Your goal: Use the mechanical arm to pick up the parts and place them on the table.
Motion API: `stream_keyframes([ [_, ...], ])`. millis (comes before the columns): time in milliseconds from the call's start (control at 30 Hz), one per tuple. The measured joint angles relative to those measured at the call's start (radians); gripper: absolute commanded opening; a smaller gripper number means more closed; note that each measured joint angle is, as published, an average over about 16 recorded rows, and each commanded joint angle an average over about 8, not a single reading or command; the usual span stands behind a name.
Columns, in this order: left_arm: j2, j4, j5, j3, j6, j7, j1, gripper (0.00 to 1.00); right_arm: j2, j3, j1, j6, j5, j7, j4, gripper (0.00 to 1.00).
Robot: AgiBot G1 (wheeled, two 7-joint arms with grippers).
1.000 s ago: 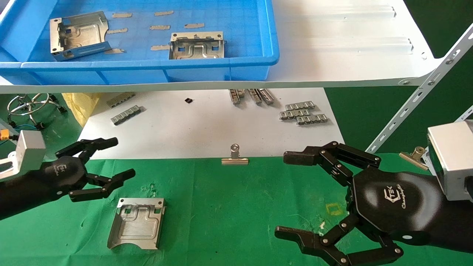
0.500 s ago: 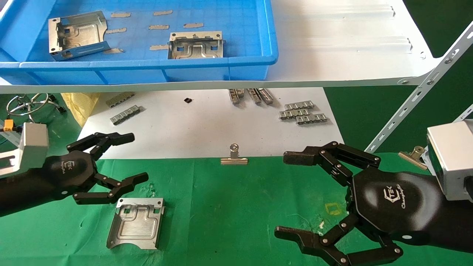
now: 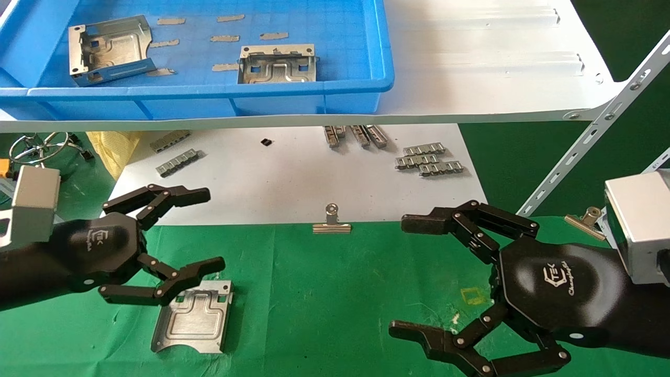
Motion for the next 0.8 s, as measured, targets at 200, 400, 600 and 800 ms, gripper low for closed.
stream_keyframes([
  [200,-0.018,-0.122,-0.013,-0.036,-0.011,-0.078,0.037,1.00,0.000,0.000,0.000,0.000,0.000,0.000,0.000,1.00],
  [400,-0.036,-0.245,-0.026,-0.072,-0.022,-0.155,0.074,1.00,0.000,0.000,0.000,0.000,0.000,0.000,0.000,1.00],
  [600,-0.053,-0.362,-0.039,-0.106,-0.032,-0.229,0.110,1.00,0.000,0.000,0.000,0.000,0.000,0.000,0.000,1.00],
  [800,-0.067,-0.454,-0.049,-0.133,-0.040,-0.284,0.138,1.00,0.000,0.000,0.000,0.000,0.000,0.000,0.000,1.00],
])
